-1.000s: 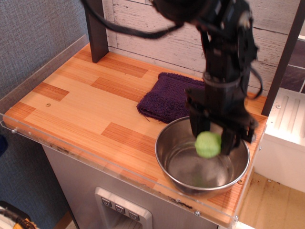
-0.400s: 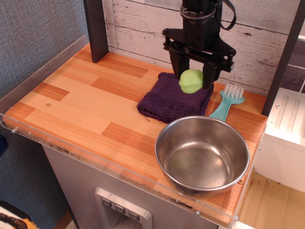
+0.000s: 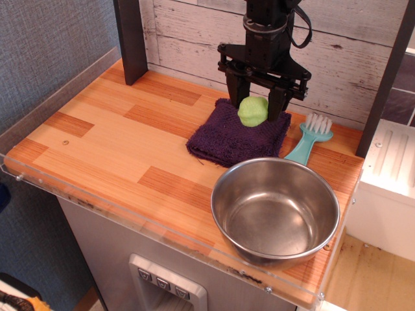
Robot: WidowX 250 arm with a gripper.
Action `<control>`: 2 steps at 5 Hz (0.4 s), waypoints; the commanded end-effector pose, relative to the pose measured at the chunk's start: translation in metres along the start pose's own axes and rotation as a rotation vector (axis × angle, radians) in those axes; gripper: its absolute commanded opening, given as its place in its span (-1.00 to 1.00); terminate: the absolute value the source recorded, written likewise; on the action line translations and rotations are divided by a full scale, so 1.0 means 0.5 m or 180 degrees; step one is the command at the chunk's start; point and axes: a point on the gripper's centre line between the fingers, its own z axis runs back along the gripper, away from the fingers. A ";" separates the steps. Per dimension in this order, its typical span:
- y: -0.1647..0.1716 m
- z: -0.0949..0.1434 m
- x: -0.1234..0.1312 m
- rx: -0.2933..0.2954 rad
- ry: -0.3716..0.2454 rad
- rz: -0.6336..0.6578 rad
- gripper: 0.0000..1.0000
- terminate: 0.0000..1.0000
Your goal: Move broccoli onto towel
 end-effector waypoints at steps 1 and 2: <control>0.052 0.033 0.005 0.0132 -0.0106 0.0207 1.00 -1.00; 0.054 0.041 0.002 0.0085 -0.0112 0.0242 1.00 -1.00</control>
